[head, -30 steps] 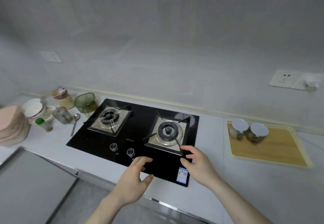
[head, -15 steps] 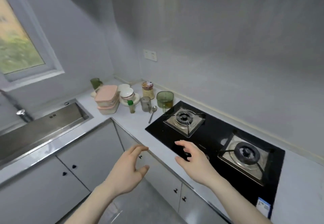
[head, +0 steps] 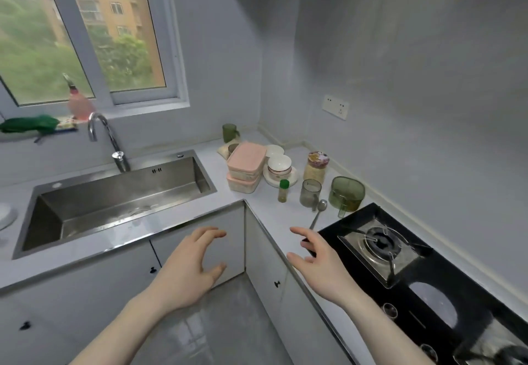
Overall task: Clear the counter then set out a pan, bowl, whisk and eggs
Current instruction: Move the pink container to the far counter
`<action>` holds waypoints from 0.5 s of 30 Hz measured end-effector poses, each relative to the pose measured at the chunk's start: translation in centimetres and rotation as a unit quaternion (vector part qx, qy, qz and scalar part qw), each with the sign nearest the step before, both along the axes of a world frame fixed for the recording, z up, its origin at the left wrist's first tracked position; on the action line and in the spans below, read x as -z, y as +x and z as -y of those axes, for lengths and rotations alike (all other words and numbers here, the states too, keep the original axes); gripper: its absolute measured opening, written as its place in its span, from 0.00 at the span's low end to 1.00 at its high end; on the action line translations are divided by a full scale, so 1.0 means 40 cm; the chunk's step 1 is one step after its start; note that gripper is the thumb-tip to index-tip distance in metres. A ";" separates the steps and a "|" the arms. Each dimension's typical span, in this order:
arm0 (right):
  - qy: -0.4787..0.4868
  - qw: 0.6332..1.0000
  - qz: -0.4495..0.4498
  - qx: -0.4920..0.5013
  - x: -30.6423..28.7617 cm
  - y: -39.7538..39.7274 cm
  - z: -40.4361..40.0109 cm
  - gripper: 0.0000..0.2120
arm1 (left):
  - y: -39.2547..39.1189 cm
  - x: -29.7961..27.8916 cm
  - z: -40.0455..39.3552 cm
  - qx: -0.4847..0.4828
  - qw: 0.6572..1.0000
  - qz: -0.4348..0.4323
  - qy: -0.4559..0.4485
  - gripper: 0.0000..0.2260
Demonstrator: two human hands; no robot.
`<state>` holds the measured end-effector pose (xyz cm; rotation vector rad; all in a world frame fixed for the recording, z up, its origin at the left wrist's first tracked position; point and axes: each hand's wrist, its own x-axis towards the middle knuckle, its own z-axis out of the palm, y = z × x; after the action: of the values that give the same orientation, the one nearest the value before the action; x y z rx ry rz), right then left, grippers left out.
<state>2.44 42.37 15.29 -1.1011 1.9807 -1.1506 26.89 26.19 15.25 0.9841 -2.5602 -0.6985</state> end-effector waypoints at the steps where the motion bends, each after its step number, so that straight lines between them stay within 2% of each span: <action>1: 0.001 1.000 0.010 -0.008 0.018 -0.015 0.088 0.22 | -0.005 0.009 0.077 -0.011 1.000 -0.004 0.006 0.24; 7: 0.016 0.999 0.044 0.014 0.061 -0.060 0.270 0.21 | -0.033 0.014 0.256 -0.026 0.999 -0.004 0.027 0.22; 15: 0.020 0.998 0.053 -0.025 0.064 -0.099 0.636 0.21 | -0.043 0.030 0.504 -0.083 0.994 -0.004 0.073 0.23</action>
<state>-1.51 16.94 12.75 -1.0419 1.8763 -1.1153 25.16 6.05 14.03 1.2220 -2.4130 -0.8503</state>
